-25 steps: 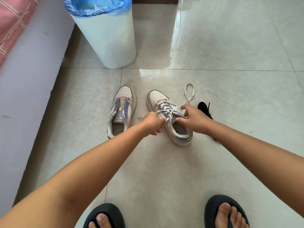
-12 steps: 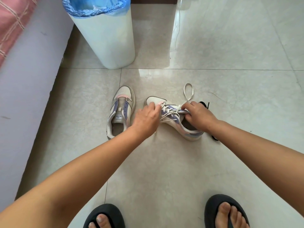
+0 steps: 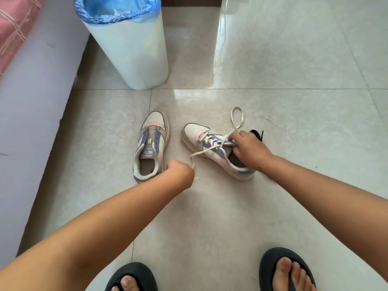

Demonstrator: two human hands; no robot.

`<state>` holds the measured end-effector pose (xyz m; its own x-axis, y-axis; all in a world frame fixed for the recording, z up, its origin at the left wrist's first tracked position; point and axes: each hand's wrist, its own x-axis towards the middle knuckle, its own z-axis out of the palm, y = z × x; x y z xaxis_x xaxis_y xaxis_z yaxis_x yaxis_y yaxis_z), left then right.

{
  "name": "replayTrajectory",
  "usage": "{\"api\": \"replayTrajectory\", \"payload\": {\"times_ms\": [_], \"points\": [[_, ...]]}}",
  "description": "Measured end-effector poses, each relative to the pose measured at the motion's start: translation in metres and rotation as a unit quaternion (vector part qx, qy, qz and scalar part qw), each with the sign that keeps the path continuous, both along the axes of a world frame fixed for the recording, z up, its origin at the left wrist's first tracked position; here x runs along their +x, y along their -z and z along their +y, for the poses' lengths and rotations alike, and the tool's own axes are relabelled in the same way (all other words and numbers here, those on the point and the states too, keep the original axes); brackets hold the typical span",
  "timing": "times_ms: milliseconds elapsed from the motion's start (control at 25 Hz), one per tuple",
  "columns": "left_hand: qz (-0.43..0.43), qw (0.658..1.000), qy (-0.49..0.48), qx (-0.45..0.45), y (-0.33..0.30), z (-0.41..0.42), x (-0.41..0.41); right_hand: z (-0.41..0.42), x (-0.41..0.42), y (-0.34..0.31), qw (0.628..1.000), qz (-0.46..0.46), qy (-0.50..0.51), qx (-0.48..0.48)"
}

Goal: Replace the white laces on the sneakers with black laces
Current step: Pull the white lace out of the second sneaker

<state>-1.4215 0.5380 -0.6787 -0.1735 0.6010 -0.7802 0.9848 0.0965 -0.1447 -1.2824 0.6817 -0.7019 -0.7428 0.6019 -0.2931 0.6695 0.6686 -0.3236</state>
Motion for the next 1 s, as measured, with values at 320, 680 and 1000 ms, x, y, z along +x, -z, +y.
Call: {"api": "replayTrajectory", "payload": {"times_ms": [320, 680, 1000], "points": [[-0.171, 0.916, -0.240, 0.271, -0.004, 0.019, 0.015, -0.017, -0.001, -0.016, 0.999, -0.020, 0.020, -0.017], [-0.164, 0.890, -0.270, 0.328, 0.004, 0.028, 0.030, -0.034, 0.003, -0.028, 0.996, -0.079, 0.025, -0.028], [-0.210, 0.843, -0.372, 0.327, 0.003, -0.013, -0.003, -0.023, 0.032, -0.035, 0.974, 0.087, 0.101, -0.183]]}}
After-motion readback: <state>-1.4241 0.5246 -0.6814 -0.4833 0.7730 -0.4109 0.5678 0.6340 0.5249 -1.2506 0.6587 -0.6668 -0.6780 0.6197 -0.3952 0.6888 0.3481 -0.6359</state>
